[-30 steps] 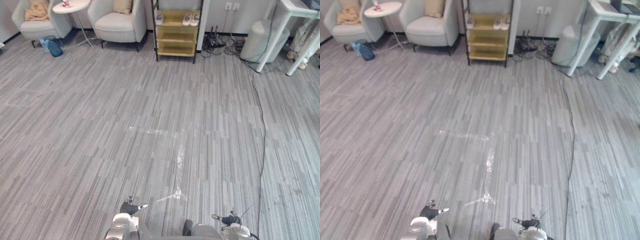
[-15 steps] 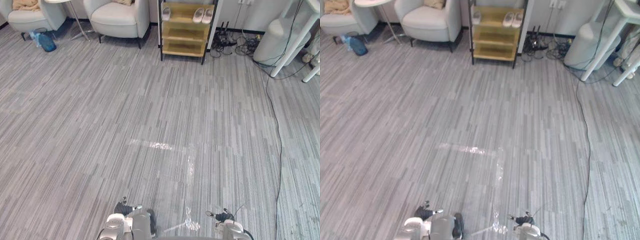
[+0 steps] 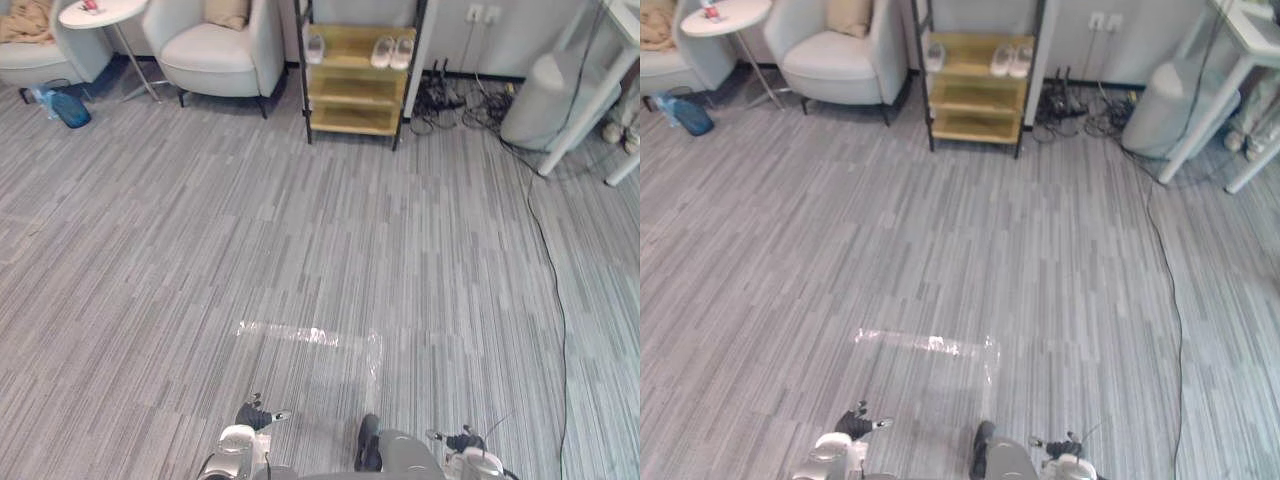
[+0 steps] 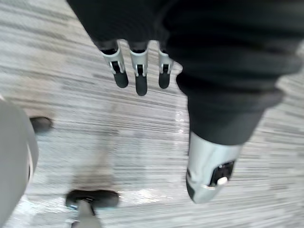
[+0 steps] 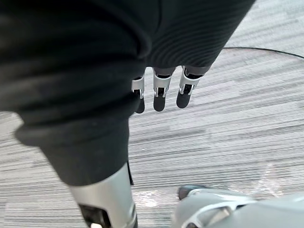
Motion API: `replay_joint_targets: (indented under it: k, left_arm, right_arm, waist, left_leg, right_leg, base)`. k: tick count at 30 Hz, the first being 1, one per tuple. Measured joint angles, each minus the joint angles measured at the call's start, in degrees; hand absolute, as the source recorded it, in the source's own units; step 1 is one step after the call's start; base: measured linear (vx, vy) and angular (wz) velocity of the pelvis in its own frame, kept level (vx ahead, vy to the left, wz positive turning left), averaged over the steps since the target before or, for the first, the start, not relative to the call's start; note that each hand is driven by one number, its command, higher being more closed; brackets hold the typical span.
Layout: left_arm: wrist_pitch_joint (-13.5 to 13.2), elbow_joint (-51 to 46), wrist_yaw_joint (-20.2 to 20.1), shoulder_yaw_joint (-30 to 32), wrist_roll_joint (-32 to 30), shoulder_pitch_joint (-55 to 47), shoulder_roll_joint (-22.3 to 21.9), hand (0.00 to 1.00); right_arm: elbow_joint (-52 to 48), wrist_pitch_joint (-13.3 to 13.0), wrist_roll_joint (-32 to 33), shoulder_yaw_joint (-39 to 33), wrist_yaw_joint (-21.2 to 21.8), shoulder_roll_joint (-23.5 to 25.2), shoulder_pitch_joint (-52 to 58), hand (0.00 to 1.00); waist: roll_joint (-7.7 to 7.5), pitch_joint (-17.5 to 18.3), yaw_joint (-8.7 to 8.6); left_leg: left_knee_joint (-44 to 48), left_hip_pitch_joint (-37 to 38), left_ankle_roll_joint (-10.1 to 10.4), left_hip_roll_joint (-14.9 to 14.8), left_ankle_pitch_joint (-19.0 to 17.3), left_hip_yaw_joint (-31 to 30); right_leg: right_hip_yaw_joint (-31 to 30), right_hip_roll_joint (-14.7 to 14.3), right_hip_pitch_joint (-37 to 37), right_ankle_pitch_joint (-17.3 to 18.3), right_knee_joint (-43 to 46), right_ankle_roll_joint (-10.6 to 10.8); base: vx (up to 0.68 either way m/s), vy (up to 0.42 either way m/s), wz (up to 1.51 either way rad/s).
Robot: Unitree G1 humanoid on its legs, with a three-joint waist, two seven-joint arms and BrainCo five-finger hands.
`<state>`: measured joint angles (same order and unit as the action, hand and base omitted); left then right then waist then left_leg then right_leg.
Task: Pick up cushions and gather them together orderly.
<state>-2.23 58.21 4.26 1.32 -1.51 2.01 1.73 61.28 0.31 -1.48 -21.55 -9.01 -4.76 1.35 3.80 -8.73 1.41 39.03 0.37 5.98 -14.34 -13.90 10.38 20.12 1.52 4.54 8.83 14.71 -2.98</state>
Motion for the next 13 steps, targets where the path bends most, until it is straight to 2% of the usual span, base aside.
replay_joint_targets:
  k: [1, 2, 3, 5, 6, 7, 8, 10, 13]
  left_arm:
    - [-0.1, -0.4, -0.1, -0.1, 0.0, -0.5, -0.6, 0.00]
    - [0.0, -0.4, -0.1, -0.1, 0.0, -0.8, -0.9, 0.00]
    - [0.1, -0.4, -0.4, -0.3, 0.0, -1.0, -1.0, 0.00]
    - [0.0, -0.5, -0.8, -0.5, 0.1, -0.8, -0.9, 0.00]
    - [0.0, -0.6, -0.8, -0.7, 0.2, -0.8, -0.9, 0.00]
    - [0.0, -0.4, -0.8, -0.8, 0.3, -1.0, -1.0, 0.00]
    - [-0.2, -0.3, -0.6, -1.3, 0.5, -0.8, 0.1, 0.00]
    - [-0.6, -0.2, -0.7, -2.5, 0.5, 0.2, 2.5, 0.00]
    - [-0.6, 0.3, -0.7, -2.6, 0.5, -0.7, 3.8, 0.00]
  right_arm:
    - [0.1, 0.0, 0.4, 0.0, 0.0, 0.0, 0.4, 0.00]
    - [0.1, 0.0, 0.4, 0.0, 0.0, 0.1, 0.2, 0.00]
    - [0.1, 0.0, 0.5, -0.2, 0.0, 0.4, -0.3, 0.00]
    - [0.2, 0.0, 0.5, -0.2, 0.0, 0.6, -0.9, 0.00]
    - [0.4, 0.0, 0.5, -0.3, 0.0, 0.7, -1.2, 0.00]
    - [0.5, 0.0, 0.4, -0.5, 0.0, 0.1, -1.2, 0.00]
    - [0.7, 0.1, 0.3, 0.0, 0.0, 1.0, -1.2, 0.00]
    - [0.8, 0.2, 0.2, -0.1, 0.1, 1.8, -0.7, 0.00]
    - [0.8, 0.2, 0.2, -0.2, 0.0, 2.0, -0.5, 0.00]
  waist:
    - [0.05, 0.0, 0.60]
    - [0.06, 0.1, 0.85]
    - [-0.13, -0.1, 0.86]
    - [-0.44, -0.2, 1.35]
    - [-0.28, -0.1, 1.67]
    - [0.34, 0.2, 1.79]
    - [-0.30, 0.5, 1.66]
    - [-2.21, 0.2, 1.77]
    - [-2.99, 0.2, 1.80]
  left_leg:
    - [6.0, -3.2, -0.2, -1.4, -0.8, 0.2]
    - [7.1, -4.8, -0.6, -1.7, -1.5, 0.7]
    - [5.6, -7.5, -0.9, -1.5, -2.8, 1.8]
    - [-3.5, -9.8, -1.3, 0.8, -3.2, 1.4]
    - [-12.4, -10.3, -1.2, 3.0, -1.7, -0.3]
    - [-20.0, -10.0, 0.3, 4.4, 5.6, -2.6]
    - [-22.4, -7.4, 0.0, 7.3, 7.2, -2.8]
    - [-22.6, -7.4, -0.7, 8.9, 6.8, -2.2]
    - [-23.7, -5.5, -0.8, 9.9, 6.7, -2.2]
  right_leg:
    - [0.1, -0.2, -1.9, 0.2, -0.9, -0.3]
    - [0.1, -0.2, -3.1, 0.2, -1.8, -0.3]
    - [-0.2, 0.2, -4.9, 0.0, -3.4, 0.0]
    - [-1.3, 1.7, -6.1, 0.1, -4.1, 0.9]
    - [-2.5, 2.9, -6.8, 0.2, -3.9, 2.5]
    - [-3.8, 3.3, -6.9, 0.8, -3.6, 4.2]
    - [-6.2, 4.9, -7.9, 0.4, -5.2, 6.2]
    - [-6.8, 6.2, -9.6, -0.1, -7.9, 7.0]
    - [-6.7, 6.8, -11.3, -0.5, -9.4, 7.5]
  base:
    - [0.33, 0.012, 0.08]
    - [0.27, 0.048, -0.12]
    - [0.26, 0.078, -0.13]
    - [0.26, 0.137, -0.22]
    - [0.26, 0.227, -0.42]
    - [0.36, 0.290, -0.42]
    - [0.31, 0.288, -0.19]
    - [0.25, 0.193, 0.02]
    - [0.13, 0.043, 0.04]
